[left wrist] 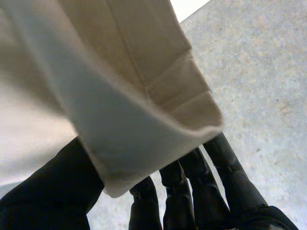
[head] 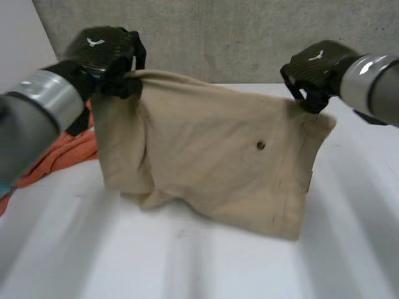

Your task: Fold the laundry.

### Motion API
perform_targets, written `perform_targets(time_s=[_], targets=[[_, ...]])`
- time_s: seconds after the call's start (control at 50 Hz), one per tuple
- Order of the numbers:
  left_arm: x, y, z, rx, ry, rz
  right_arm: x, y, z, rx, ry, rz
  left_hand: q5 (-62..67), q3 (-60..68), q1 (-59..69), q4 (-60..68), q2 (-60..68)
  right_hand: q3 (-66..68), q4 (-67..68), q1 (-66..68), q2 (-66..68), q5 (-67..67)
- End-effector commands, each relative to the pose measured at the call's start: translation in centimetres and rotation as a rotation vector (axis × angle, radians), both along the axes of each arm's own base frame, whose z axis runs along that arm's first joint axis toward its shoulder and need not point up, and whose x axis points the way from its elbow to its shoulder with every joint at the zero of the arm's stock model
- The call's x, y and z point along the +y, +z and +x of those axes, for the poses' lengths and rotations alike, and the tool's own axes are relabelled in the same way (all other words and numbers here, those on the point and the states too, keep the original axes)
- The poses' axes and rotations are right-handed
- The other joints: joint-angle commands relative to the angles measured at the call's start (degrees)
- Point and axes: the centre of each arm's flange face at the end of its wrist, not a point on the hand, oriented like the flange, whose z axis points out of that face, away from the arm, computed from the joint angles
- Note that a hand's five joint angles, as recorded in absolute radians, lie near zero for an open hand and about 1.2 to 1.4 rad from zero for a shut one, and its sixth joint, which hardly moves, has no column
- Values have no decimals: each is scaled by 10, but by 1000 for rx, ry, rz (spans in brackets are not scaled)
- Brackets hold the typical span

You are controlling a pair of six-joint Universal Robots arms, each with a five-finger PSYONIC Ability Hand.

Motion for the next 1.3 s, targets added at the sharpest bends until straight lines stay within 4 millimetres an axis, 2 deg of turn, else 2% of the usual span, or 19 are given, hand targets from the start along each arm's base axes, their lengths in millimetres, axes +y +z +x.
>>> perform_targets(time_s=[0.02,0.04,0.12,0.16,0.26,0.34,0.44,0.5,0.52,0.54,0.6,0.66,0.74,0.82,0.94,1.02,1.12,1.18,1.3], targets=[[-62,-8,-28,7,43,-274,-57,-11,27,-94,-8,-208,138,118,154,112,115,126,120,237,131,138],[-67,-2,-29,22,54,-322,-68,-2,32,-145,-11,-302,138,118,154,112,115,126,120,237,131,138],[-75,32,-35,130,88,-564,-87,28,38,-315,-23,-529,138,118,154,112,115,126,120,237,131,138],[-76,50,-34,187,106,-666,-91,40,39,-377,-22,-602,138,118,154,112,115,126,120,237,131,138],[-59,55,-44,209,83,-668,-87,55,33,-422,-67,-633,138,118,154,112,115,126,120,237,131,138],[-44,39,-42,178,64,-606,-77,42,30,-389,-94,-496,138,118,154,112,115,126,120,237,131,138],[-19,23,-36,139,40,-538,-61,3,24,-382,-122,-177,138,118,154,112,115,-270,-275,-158,-264,-258],[-6,20,-33,125,31,-513,-54,-9,21,-403,-128,-52,138,118,154,112,115,-417,-422,-305,-411,-405],[3,20,-31,118,22,-501,-51,-17,21,-421,-116,29,138,118,154,112,115,-544,-549,-432,-538,-532],[9,21,-31,117,16,-495,-50,-19,20,-429,-109,64,138,118,154,112,115,-574,-580,-463,-569,-562],[28,29,-26,113,4,-482,-47,-28,13,-470,-74,210,138,118,154,112,115,-574,-580,-463,-569,-562],[37,31,-21,104,1,-464,-40,-39,13,-502,-59,346,138,118,154,112,115,-574,-580,-463,-569,-562],[45,32,-17,82,-1,-426,-28,-74,8,-584,-137,576,138,118,154,112,115,-574,-580,-463,-569,-562],[47,27,-16,61,-5,-390,-22,-97,7,-657,-175,633,138,118,154,112,115,-574,-580,-463,-569,-562],[48,26,-16,56,-4,-381,5,-104,-1,-721,-200,686,138,118,154,112,115,-574,-580,-463,-569,-562],[48,26,-16,53,-3,-383,11,-117,0,-783,-216,711,138,118,154,112,115,-574,-580,-463,-569,-562],[50,29,-15,49,-2,-395,10,-120,10,-866,-201,729,138,118,154,112,115,-574,-580,-463,-569,-562],[53,32,-15,53,-4,-404,4,-136,21,-890,-207,773,138,118,154,112,115,-574,-580,-463,-569,-562],[54,34,-14,56,-2,-408,11,-149,61,-879,-124,817,138,118,154,112,115,-572,-578,-460,-566,-560]])
